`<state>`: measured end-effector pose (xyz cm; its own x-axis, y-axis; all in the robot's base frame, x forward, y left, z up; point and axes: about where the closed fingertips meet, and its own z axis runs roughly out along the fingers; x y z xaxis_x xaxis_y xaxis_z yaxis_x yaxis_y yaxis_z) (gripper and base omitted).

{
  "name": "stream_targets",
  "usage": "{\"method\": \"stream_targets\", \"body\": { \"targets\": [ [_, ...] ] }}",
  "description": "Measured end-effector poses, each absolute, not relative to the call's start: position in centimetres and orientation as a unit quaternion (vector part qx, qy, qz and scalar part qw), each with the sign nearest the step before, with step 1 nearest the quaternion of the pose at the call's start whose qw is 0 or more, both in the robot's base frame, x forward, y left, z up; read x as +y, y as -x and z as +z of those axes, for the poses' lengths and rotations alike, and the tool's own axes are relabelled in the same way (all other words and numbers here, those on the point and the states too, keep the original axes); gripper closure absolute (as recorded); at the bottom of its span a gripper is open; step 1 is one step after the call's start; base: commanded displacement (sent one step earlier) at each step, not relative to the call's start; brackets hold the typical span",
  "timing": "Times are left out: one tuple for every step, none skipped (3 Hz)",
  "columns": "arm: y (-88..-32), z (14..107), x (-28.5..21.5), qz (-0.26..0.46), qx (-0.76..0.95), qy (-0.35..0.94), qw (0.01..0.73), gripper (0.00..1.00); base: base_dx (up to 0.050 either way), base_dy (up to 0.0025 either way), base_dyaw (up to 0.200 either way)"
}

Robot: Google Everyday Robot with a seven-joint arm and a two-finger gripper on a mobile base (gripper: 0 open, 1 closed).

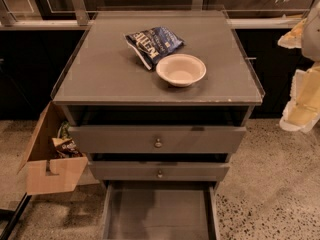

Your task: Close bottom drawer

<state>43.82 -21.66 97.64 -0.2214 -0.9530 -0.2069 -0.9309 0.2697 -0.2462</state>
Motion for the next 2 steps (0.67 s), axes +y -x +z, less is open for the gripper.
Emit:
{"method": "stream_targets", "body": {
  "targets": [
    [-43.82, 97.64, -21.66, -0.035, 0.781, 0.603, 0.159, 0.00, -0.040, 0.00000, 0.000],
    [-43.82, 97.64, -21.66, -0.035, 0.781, 0.603, 0.159, 0.00, -0.031, 0.00000, 0.000]
  ]
}}
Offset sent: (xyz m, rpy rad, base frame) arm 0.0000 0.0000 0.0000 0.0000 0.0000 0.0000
